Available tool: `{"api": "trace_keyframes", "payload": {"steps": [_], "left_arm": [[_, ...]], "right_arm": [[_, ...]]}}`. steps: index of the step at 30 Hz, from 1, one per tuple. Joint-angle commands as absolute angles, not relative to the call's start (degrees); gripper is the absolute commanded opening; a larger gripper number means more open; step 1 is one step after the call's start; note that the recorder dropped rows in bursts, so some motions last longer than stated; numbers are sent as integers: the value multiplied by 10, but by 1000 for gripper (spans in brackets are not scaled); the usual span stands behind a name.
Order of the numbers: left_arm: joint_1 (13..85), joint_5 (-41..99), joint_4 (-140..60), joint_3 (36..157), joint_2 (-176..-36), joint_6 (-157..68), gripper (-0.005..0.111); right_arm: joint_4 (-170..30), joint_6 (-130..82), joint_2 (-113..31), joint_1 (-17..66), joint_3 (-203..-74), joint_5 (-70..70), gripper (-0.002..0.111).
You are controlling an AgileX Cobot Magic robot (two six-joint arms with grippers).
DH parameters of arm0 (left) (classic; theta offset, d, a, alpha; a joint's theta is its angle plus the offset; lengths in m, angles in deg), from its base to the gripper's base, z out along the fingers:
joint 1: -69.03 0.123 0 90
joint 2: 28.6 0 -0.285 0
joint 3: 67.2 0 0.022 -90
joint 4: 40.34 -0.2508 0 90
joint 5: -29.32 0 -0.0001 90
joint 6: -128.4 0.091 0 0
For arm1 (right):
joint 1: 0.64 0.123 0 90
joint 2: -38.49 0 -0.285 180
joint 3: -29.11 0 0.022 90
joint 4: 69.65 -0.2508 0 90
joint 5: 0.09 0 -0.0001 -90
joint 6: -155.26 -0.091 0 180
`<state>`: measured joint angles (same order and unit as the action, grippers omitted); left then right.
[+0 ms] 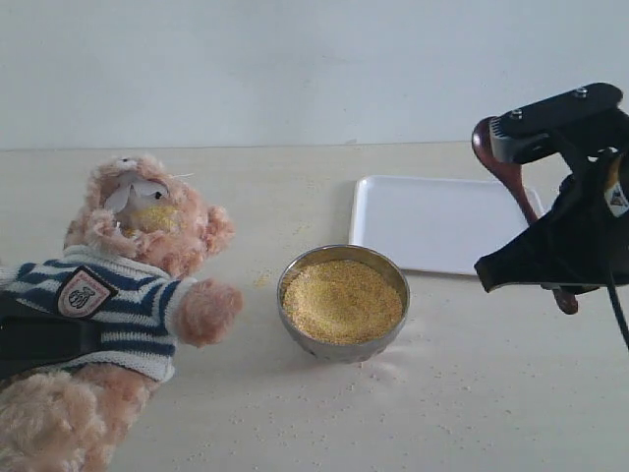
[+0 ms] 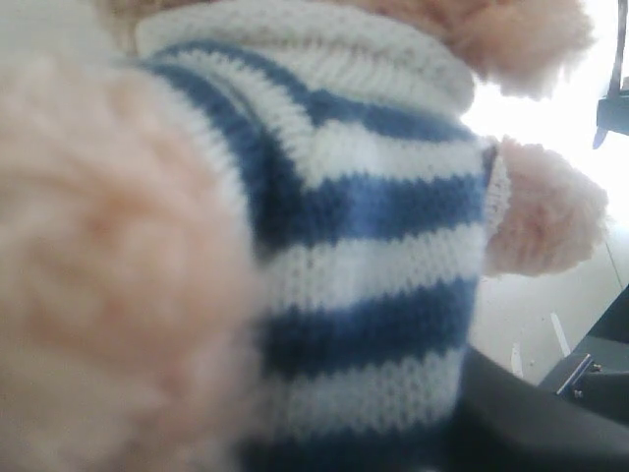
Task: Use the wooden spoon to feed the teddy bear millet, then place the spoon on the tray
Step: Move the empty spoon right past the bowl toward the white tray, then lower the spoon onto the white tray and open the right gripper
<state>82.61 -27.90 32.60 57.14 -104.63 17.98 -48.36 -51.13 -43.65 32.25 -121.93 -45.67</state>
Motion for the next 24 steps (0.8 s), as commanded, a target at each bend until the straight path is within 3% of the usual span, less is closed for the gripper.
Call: {"api": "trace_keyframes", "payload": {"steps": [1, 11, 24], "left_arm": [[827, -291, 337, 570, -1047, 183, 5], [827, -291, 337, 570, -1047, 183, 5], [827, -291, 337, 570, -1047, 183, 5]], "right_arm": [[-515, -499, -432, 277, -1207, -429, 0], [-581, -412, -497, 204, -1231, -399, 0], [-606, -360, -709, 185, -1446, -431, 0]]}}
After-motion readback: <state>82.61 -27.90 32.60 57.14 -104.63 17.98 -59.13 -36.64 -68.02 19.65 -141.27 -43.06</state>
